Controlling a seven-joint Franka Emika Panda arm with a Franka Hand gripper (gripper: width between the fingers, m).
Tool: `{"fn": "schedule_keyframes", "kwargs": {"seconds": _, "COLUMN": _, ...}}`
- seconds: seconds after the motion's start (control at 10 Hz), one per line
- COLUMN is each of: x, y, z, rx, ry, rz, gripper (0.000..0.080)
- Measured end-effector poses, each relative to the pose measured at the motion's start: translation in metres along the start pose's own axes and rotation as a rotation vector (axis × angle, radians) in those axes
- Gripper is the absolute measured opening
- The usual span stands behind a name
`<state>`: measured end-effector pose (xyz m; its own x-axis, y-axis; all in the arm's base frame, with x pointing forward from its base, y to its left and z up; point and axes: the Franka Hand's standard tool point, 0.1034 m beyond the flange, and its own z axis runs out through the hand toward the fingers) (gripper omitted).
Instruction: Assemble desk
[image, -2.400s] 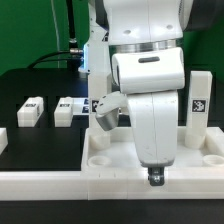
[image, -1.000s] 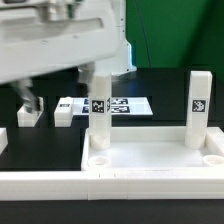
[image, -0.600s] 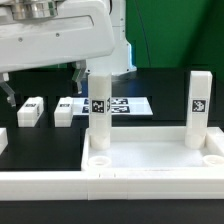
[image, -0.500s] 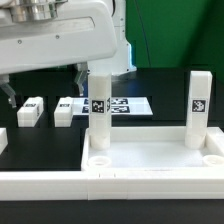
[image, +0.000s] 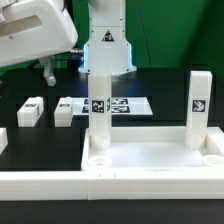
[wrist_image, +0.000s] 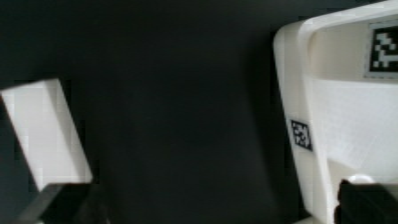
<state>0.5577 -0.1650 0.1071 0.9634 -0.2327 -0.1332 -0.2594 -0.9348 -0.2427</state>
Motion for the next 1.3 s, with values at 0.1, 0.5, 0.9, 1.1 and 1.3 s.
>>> {"fn": "schedule_keyframes", "kwargs": {"seconds": 0.1, "x": -0.002, "y": -0.002, "z": 0.001, "rx": 0.004, "ry": -0.012, "rz": -0.005, "gripper": 0.0649}}
{"fn": "schedule_keyframes", "kwargs": {"seconds": 0.5, "x": -0.05, "y": 0.006, "z": 0.024, "rx": 0.082, "ry": -0.345, "rz": 0.057, "gripper": 0.0649}}
{"fn": "schedule_keyframes", "kwargs": {"seconds": 0.9, "x": -0.062, "y": -0.004, "z": 0.04, "rx": 0.138, "ry": -0.598, "rz": 0.053, "gripper": 0.0649}}
{"fn": "schedule_keyframes", "kwargs": {"seconds": 1.1, "x": -0.082, "y": 0.005, "z": 0.05, "rx": 0.169, "ry": -0.733, "rz": 0.069, "gripper": 0.0649}}
{"fn": "schedule_keyframes", "kwargs": {"seconds": 1.3, "x": -0.085, "y": 0.01, "z": 0.056, "rx": 0.146, "ry": -0.734, "rz": 0.083, "gripper": 0.0649}}
